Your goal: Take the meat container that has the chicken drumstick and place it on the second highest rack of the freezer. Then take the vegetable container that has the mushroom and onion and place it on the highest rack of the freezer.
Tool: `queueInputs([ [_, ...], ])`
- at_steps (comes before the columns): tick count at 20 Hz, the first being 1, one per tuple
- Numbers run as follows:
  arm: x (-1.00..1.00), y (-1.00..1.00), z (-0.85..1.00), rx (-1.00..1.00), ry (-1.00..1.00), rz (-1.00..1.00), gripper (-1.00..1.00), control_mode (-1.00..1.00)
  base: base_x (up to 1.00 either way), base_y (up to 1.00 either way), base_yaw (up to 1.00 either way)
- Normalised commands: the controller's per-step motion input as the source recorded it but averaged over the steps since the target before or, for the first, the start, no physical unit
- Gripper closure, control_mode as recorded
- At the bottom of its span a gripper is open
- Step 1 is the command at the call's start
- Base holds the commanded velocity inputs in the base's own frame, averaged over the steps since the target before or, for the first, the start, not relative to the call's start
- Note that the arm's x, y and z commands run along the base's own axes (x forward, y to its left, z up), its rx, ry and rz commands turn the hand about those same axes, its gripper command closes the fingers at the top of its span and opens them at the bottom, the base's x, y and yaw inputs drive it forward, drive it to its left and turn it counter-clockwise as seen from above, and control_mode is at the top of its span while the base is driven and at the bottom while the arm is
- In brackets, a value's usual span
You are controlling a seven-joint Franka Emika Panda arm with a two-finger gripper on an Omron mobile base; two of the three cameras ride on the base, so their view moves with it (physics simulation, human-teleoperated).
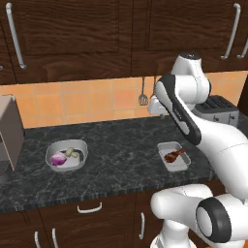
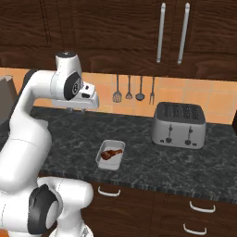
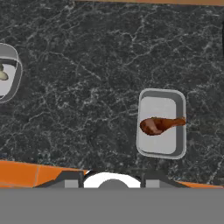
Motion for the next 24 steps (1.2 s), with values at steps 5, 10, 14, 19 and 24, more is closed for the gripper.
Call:
queueInputs([
  [5, -0.27, -0.07, -0.02, 0.00, -0.03, -0.03, -1.00, -1.00, 0.00, 0.00, 0.00],
  [10, -0.17, -0.53, -0.37, 0.01, 0.12, -0.33, -1.00, -1.00, 0.00, 0.00, 0.00],
  [14, -0.17, -0.59, -0.61, 0.07, 0.24, -0.46, -1.00, -1.00, 0.00, 0.00, 0.00],
  [19, -0.05, -0.54, -0.63, 0.08, 0.22, -0.46, -1.00, -1.00, 0.00, 0.00, 0.00],
  [24, 0.00, -0.30, -0.59, 0.03, 0.16, -0.44, -1.00, -1.00, 0.00, 0.00, 0.00],
])
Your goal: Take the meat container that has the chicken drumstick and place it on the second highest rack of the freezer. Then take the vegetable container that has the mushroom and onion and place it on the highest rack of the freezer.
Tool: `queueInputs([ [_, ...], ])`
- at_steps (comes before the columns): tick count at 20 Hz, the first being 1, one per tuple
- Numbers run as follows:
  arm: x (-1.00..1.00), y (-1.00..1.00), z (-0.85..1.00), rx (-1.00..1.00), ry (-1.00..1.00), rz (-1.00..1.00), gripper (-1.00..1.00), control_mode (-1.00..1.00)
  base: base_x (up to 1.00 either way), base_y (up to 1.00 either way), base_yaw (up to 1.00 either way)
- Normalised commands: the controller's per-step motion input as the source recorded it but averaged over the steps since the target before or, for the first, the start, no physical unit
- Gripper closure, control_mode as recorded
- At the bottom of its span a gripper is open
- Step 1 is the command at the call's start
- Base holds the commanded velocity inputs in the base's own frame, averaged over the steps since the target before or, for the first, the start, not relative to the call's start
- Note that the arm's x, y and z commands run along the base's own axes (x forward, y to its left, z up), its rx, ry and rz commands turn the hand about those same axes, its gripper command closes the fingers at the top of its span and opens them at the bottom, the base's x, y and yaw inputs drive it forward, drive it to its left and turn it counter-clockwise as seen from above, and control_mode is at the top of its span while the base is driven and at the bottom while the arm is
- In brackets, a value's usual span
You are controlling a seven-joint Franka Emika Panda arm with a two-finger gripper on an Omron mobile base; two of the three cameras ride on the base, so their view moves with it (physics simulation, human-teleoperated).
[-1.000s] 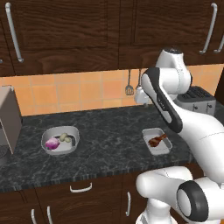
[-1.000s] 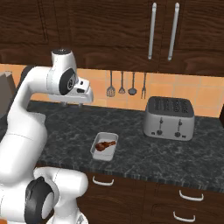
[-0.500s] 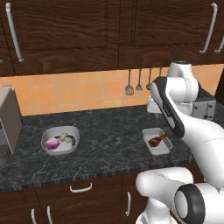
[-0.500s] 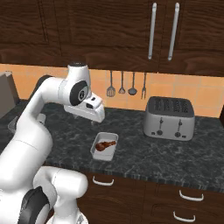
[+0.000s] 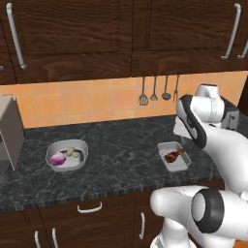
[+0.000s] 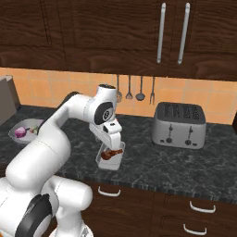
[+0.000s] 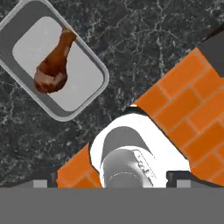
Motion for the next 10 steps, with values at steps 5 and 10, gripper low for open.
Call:
queueInputs([
  [5, 0.04, -0.05, -0.56, 0.00, 0.12, -0.38, -1.00, -1.00, 0.00, 0.00, 0.00],
  [10, 0.17, 0.00, -0.51, 0.00, 0.05, -0.31, -1.00, -1.00, 0.00, 0.00, 0.00],
])
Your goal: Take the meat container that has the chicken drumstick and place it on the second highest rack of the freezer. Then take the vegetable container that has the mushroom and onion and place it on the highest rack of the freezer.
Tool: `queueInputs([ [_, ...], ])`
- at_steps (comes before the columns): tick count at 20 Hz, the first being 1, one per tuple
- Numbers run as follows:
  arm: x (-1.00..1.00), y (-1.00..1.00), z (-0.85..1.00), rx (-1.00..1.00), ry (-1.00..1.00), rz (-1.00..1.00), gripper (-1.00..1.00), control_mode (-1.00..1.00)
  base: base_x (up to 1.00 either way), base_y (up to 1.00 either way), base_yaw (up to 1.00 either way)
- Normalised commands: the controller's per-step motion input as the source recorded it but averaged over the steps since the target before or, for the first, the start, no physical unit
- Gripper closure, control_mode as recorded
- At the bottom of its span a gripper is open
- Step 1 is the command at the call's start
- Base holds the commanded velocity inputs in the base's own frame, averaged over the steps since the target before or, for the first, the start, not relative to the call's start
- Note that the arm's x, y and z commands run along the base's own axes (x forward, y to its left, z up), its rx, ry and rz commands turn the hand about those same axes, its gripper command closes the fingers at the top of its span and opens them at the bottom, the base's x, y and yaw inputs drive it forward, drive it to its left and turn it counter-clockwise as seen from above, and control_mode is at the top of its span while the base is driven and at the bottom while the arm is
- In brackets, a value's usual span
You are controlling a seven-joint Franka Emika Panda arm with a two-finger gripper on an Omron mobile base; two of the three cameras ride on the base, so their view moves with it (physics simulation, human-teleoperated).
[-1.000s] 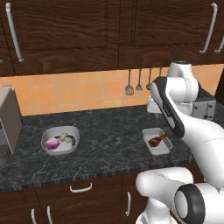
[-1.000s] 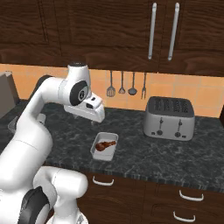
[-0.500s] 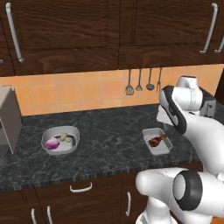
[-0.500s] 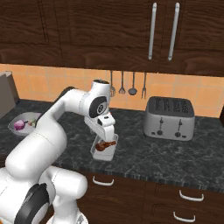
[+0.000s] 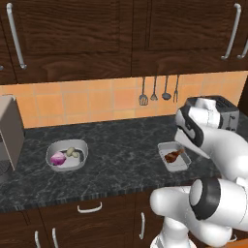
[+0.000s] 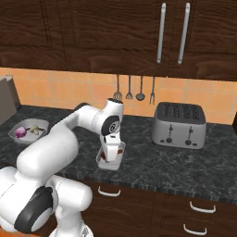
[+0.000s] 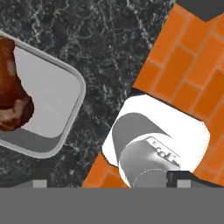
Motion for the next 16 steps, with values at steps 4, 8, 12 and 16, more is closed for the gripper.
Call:
queueInputs([
  [4, 0.14, 0.00, -0.38, 0.00, -0.01, -0.05, -1.00, -1.00, 0.00, 0.00, 0.00],
  [8, 0.00, -0.03, -0.33, 0.00, -0.12, 0.00, -1.00, -1.00, 0.00, 0.00, 0.00],
  [12, 0.12, -0.13, -0.33, 0.00, -0.13, 0.00, -1.00, -1.00, 0.00, 0.00, 0.00],
  [16, 0.14, -0.18, -0.36, 0.00, -0.05, 0.00, -1.00, -1.00, 0.00, 0.00, 0.00],
])
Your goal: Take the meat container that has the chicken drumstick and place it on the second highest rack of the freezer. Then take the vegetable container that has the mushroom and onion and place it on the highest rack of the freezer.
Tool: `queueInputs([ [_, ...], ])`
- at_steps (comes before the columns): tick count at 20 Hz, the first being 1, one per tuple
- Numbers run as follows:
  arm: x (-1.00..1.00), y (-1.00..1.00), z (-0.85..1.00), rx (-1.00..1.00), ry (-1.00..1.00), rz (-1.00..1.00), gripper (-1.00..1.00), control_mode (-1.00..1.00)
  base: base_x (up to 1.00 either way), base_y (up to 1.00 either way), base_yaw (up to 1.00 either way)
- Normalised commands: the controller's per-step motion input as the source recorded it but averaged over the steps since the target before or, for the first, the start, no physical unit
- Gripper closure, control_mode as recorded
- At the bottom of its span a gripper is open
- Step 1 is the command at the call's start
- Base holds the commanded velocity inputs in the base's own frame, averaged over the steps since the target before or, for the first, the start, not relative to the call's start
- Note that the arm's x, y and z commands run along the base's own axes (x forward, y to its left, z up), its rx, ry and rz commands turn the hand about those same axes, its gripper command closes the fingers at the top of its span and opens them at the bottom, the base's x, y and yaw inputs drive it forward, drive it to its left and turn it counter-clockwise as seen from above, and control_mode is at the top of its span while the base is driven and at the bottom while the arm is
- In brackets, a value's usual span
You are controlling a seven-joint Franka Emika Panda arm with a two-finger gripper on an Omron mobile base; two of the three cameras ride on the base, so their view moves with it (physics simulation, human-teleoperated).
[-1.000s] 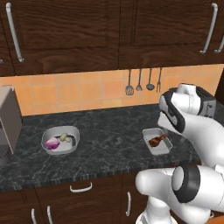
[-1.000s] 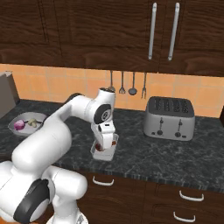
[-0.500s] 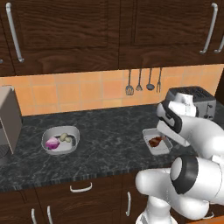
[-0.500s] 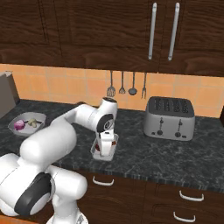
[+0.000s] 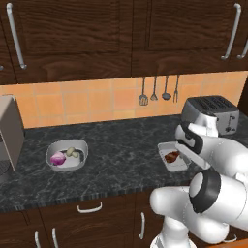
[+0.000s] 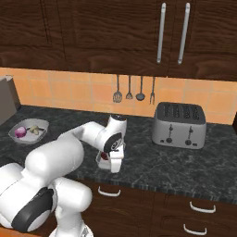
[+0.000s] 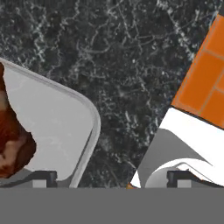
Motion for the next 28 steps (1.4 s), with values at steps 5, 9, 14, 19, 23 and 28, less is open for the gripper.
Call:
queueInputs([
  [5, 0.62, -0.11, -0.27, 0.00, 0.02, -0.03, -1.00, -1.00, 0.00, 0.00, 0.00],
  [9, 0.31, -0.01, -0.36, 0.00, 0.03, -0.05, -1.00, -1.00, 0.00, 0.00, 0.00],
  [14, 0.00, -0.07, -0.31, 0.00, 0.00, -0.10, -1.00, -1.00, 0.00, 0.00, 0.00],
  [19, 0.00, 0.00, -0.32, 0.00, 0.01, -0.14, 1.00, -1.00, 0.00, 0.00, 0.00],
  [23, 0.00, 0.00, -0.11, 0.00, 0.00, -0.17, 1.00, -1.00, 0.00, 0.00, 0.00],
  [28, 0.00, -0.01, 0.28, 0.00, 0.00, -0.12, 1.00, -1.00, 0.00, 0.00, 0.00],
])
